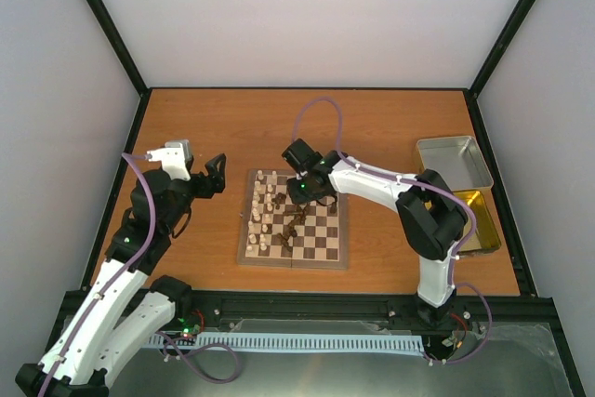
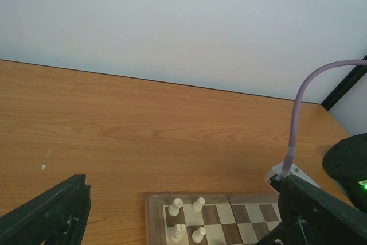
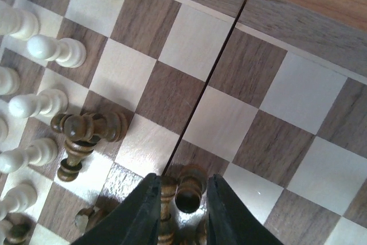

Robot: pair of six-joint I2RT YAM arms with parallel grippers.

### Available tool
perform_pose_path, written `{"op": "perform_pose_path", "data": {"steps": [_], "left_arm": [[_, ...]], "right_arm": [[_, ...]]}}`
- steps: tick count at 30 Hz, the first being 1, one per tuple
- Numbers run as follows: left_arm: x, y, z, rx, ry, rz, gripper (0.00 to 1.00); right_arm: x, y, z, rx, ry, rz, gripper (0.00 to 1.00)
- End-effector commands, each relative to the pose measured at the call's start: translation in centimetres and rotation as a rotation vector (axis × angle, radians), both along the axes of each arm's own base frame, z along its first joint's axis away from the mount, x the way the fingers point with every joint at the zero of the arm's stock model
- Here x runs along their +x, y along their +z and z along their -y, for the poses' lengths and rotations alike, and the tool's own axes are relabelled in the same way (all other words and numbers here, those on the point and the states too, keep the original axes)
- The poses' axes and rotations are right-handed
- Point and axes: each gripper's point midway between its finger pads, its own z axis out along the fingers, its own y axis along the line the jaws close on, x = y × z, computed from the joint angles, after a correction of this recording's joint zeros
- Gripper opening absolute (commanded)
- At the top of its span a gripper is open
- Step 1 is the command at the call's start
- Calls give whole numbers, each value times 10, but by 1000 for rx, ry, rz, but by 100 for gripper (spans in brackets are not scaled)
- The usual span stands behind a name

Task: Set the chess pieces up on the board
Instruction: Pick up the chess piece from the chessboard, then place the chess piece on the chessboard.

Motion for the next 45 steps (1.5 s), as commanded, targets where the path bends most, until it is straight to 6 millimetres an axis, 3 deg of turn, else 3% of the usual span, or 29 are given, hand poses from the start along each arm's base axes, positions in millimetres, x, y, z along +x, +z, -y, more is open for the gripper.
{"op": "perform_pose_path", "data": {"steps": [1,12,19,33,45], "left_arm": [[-2,11,-1,-13,6,41,90],[-3,12,-3,-14,14,44,90],[-3,12,-3,-15,14,42,90],[-3,12,-4,-14,16,42,90],[-1,9,-3,-9,18,36,90]], "right_arm": [[3,2,-10,-2,24,7,22],[4,0,1,-26,-17,38,7],[23,16,16,-58,-99,144,8],[54,13,47,-28,-218,142,8],[65,10,55,-4,-244,126,10]]}}
